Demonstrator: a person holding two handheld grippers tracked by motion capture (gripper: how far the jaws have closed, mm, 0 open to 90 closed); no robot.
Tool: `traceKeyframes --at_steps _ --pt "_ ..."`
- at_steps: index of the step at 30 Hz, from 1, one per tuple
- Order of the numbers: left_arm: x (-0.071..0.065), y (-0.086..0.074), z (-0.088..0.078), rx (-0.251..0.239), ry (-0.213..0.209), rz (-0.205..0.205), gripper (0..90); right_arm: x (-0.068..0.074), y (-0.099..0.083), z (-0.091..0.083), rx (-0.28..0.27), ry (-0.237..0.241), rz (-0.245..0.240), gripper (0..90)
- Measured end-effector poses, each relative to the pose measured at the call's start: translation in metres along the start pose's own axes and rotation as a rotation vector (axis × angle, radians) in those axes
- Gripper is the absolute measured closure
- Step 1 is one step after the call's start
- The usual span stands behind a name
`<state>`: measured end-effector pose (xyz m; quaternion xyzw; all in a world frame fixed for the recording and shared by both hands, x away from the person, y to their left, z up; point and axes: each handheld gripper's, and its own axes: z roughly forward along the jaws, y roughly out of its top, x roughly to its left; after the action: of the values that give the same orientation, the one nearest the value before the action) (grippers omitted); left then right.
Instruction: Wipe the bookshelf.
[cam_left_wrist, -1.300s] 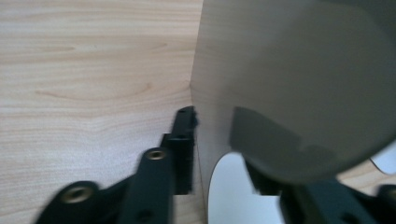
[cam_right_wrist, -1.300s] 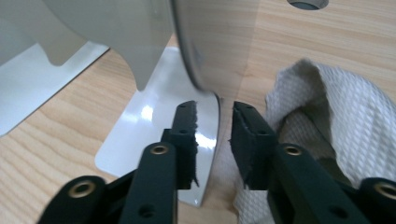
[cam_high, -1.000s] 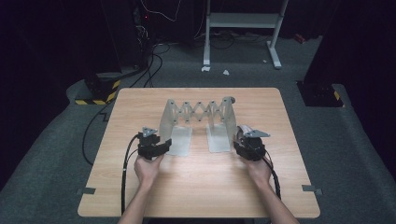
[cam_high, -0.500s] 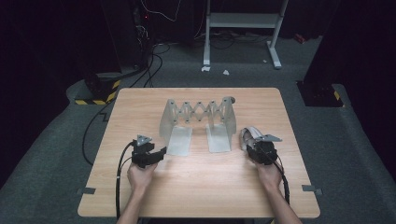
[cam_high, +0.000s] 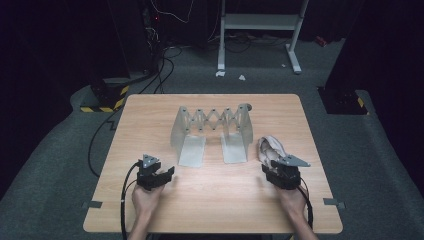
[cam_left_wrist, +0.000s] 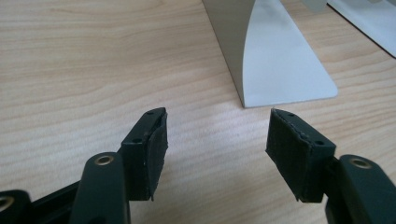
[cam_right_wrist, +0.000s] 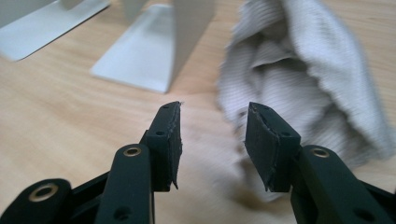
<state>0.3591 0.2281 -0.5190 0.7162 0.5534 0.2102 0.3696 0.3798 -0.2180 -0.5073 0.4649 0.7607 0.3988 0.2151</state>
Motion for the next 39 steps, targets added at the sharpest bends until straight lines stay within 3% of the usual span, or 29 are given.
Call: traceKeyframes --at_steps 6,20,25,39 --pt "-0.002 -0.011 -0.003 0.008 0.008 0.013 37.5 0.012 -0.015 0.0 0.036 0.036 -0.035 55.0" --pt "-0.017 -0.015 0.006 0.017 0.044 0.092 35.3 0.019 -0.022 0.006 0.097 -0.005 -0.123 47.8" --pt "-0.019 -0.015 0.006 0.023 0.057 0.093 32.3 0.015 -0.021 0.008 0.115 0.021 -0.095 40.3" --pt "-0.018 -0.015 0.006 0.024 0.051 0.091 30.8 0.017 -0.021 0.008 0.122 0.035 -0.111 34.7"
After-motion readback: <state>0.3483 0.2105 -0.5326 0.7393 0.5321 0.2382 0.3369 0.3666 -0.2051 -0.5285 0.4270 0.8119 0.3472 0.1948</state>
